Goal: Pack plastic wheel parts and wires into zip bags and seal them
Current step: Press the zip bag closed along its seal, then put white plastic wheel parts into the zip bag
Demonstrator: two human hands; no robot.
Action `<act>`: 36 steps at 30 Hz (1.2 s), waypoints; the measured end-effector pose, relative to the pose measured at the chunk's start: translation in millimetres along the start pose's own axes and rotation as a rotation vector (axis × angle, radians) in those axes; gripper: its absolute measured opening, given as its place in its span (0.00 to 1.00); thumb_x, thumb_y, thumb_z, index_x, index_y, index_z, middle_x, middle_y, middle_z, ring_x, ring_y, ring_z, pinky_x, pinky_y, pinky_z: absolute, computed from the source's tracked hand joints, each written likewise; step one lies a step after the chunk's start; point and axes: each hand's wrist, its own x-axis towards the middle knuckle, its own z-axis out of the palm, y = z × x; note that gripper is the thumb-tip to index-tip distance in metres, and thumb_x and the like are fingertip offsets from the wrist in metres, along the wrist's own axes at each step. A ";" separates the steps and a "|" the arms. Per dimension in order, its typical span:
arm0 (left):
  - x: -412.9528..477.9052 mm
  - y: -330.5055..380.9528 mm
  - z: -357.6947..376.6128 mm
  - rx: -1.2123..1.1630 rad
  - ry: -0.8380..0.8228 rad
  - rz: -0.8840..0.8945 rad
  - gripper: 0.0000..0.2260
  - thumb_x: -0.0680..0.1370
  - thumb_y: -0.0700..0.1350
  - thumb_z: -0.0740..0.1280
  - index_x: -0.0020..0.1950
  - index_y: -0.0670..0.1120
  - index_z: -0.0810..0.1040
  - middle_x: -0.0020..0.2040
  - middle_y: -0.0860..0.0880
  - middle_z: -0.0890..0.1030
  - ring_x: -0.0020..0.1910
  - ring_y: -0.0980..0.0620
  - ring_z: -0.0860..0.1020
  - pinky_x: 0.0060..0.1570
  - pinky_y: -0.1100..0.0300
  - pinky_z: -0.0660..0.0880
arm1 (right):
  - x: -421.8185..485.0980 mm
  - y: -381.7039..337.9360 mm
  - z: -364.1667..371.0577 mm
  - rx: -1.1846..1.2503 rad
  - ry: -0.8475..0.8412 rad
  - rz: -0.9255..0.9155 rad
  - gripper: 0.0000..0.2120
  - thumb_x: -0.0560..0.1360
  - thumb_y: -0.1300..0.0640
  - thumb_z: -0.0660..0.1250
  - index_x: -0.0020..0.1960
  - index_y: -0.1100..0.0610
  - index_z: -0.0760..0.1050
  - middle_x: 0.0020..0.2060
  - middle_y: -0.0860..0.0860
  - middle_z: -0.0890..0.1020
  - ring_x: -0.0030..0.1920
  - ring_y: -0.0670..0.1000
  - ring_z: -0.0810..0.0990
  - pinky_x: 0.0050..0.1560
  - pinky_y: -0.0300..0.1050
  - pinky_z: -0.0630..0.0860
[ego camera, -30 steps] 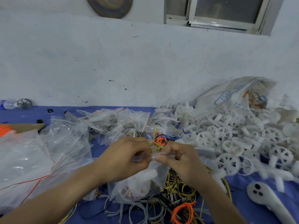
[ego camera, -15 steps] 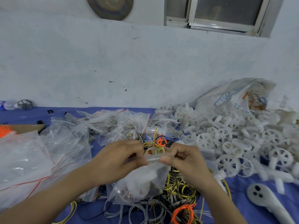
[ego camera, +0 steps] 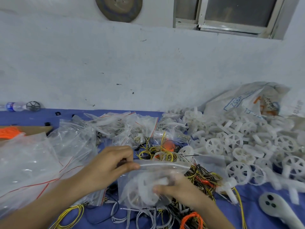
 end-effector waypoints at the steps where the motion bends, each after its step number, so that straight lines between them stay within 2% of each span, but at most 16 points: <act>1: -0.2 -1.8 -0.7 0.008 0.005 0.009 0.13 0.74 0.61 0.63 0.36 0.54 0.67 0.30 0.58 0.68 0.30 0.63 0.66 0.31 0.69 0.62 | 0.5 -0.4 6.2 -0.063 0.041 -0.031 0.12 0.71 0.51 0.72 0.52 0.52 0.80 0.49 0.49 0.84 0.47 0.47 0.83 0.47 0.38 0.78; 3: -1.7 -6.2 -6.4 0.022 0.042 0.000 0.18 0.73 0.65 0.62 0.35 0.52 0.67 0.28 0.58 0.68 0.28 0.62 0.65 0.30 0.70 0.61 | 0.0 -10.8 7.9 -0.175 0.162 -0.109 0.13 0.74 0.46 0.65 0.50 0.54 0.81 0.48 0.50 0.84 0.48 0.46 0.83 0.48 0.37 0.78; 6: -7.5 -11.6 -20.8 -0.030 0.154 -0.072 0.24 0.69 0.68 0.63 0.32 0.48 0.64 0.26 0.56 0.66 0.25 0.61 0.62 0.28 0.70 0.59 | -5.6 -38.5 3.0 -0.463 0.245 -0.245 0.23 0.77 0.44 0.57 0.51 0.63 0.80 0.45 0.60 0.83 0.47 0.56 0.81 0.51 0.51 0.76; 8: -14.0 -14.7 -28.1 -0.120 0.205 -0.116 0.27 0.70 0.68 0.64 0.29 0.47 0.62 0.26 0.55 0.63 0.26 0.61 0.60 0.28 0.68 0.59 | -12.0 -58.4 0.3 -0.543 0.224 -0.305 0.22 0.79 0.41 0.55 0.50 0.55 0.81 0.40 0.56 0.83 0.41 0.52 0.81 0.49 0.48 0.75; 11: -27.5 -25.1 -32.5 -0.232 0.188 -0.214 0.26 0.73 0.64 0.64 0.27 0.48 0.61 0.24 0.54 0.63 0.25 0.60 0.62 0.28 0.67 0.61 | -11.8 -89.6 -13.2 -0.484 0.085 -0.161 0.24 0.77 0.40 0.57 0.39 0.59 0.77 0.31 0.56 0.78 0.32 0.49 0.74 0.40 0.46 0.72; 14: -41.3 -44.5 -26.9 -0.199 0.057 -0.442 0.21 0.75 0.55 0.65 0.26 0.47 0.67 0.23 0.50 0.70 0.24 0.58 0.69 0.31 0.64 0.68 | 10.1 -120.9 -26.8 -0.478 -0.137 0.108 0.18 0.79 0.49 0.61 0.34 0.58 0.73 0.30 0.54 0.74 0.32 0.50 0.72 0.35 0.42 0.69; 15: -45.6 -51.2 -23.2 -0.181 0.005 -0.506 0.19 0.76 0.51 0.65 0.27 0.45 0.69 0.24 0.50 0.72 0.25 0.57 0.71 0.33 0.61 0.70 | 24.1 -129.1 -32.7 -0.416 -0.121 0.170 0.17 0.79 0.53 0.62 0.33 0.58 0.73 0.28 0.53 0.75 0.29 0.50 0.73 0.31 0.40 0.70; 17: -53.9 -61.2 -14.1 -0.129 -0.103 -0.575 0.14 0.78 0.44 0.65 0.32 0.45 0.73 0.28 0.51 0.74 0.28 0.59 0.73 0.36 0.58 0.72 | 53.3 -144.7 -50.7 -0.215 0.084 0.174 0.17 0.79 0.58 0.61 0.32 0.60 0.73 0.25 0.54 0.77 0.24 0.49 0.75 0.24 0.37 0.70; 19: -58.4 -67.2 -5.8 0.005 -0.188 -0.547 0.09 0.79 0.42 0.65 0.39 0.49 0.76 0.34 0.56 0.77 0.33 0.62 0.75 0.40 0.64 0.73 | 84.8 -162.5 -76.8 0.088 0.400 0.032 0.12 0.79 0.59 0.61 0.38 0.61 0.72 0.30 0.57 0.74 0.29 0.53 0.74 0.28 0.41 0.73; 21: -59.2 -71.9 -1.6 0.127 -0.213 -0.496 0.03 0.79 0.44 0.65 0.49 0.51 0.77 0.44 0.62 0.76 0.43 0.66 0.74 0.44 0.74 0.68 | 103.7 -167.2 -92.7 0.378 0.560 -0.063 0.09 0.79 0.53 0.62 0.50 0.60 0.71 0.42 0.58 0.74 0.41 0.52 0.76 0.46 0.41 0.78; 23: -60.3 -80.7 2.4 0.304 -0.285 -0.530 0.12 0.79 0.50 0.63 0.62 0.54 0.72 0.59 0.59 0.73 0.58 0.61 0.71 0.55 0.71 0.66 | 112.2 -149.1 -91.3 0.402 0.517 0.002 0.24 0.77 0.47 0.65 0.68 0.57 0.65 0.56 0.58 0.71 0.57 0.54 0.75 0.63 0.43 0.72; 24: -62.1 -87.4 5.9 0.406 -0.346 -0.579 0.18 0.78 0.54 0.62 0.68 0.55 0.67 0.65 0.57 0.69 0.64 0.57 0.68 0.61 0.66 0.64 | 112.6 -135.5 -81.5 0.368 0.464 0.056 0.30 0.76 0.47 0.66 0.72 0.56 0.61 0.61 0.58 0.70 0.62 0.55 0.72 0.66 0.45 0.69; 26: -66.5 -96.8 16.2 0.520 -0.482 -0.692 0.30 0.75 0.60 0.63 0.74 0.56 0.58 0.73 0.54 0.62 0.71 0.51 0.62 0.67 0.57 0.63 | 108.9 -105.6 -53.5 0.344 0.380 0.107 0.31 0.76 0.48 0.65 0.74 0.57 0.58 0.68 0.58 0.67 0.66 0.55 0.69 0.67 0.46 0.67; 29: -72.0 -103.3 42.0 0.440 -0.521 -0.845 0.37 0.71 0.66 0.64 0.75 0.57 0.54 0.75 0.51 0.59 0.72 0.48 0.60 0.67 0.52 0.63 | 100.3 -59.5 -21.9 0.399 0.358 0.172 0.32 0.76 0.51 0.65 0.75 0.58 0.57 0.72 0.58 0.64 0.71 0.56 0.64 0.69 0.48 0.65; 32: -70.8 -108.3 60.3 0.530 -0.434 -0.906 0.36 0.70 0.68 0.61 0.74 0.57 0.56 0.71 0.50 0.63 0.68 0.46 0.65 0.63 0.49 0.67 | 90.8 -29.4 -8.9 0.414 0.314 0.249 0.32 0.77 0.51 0.65 0.76 0.55 0.55 0.74 0.61 0.60 0.73 0.60 0.60 0.71 0.52 0.63; 36: -61.5 -115.9 61.6 0.575 -0.294 -0.875 0.24 0.74 0.50 0.62 0.71 0.53 0.62 0.63 0.48 0.69 0.60 0.44 0.73 0.52 0.52 0.73 | 78.0 -20.7 -18.4 0.436 0.389 0.231 0.29 0.77 0.53 0.65 0.75 0.56 0.58 0.73 0.56 0.64 0.71 0.55 0.65 0.70 0.49 0.65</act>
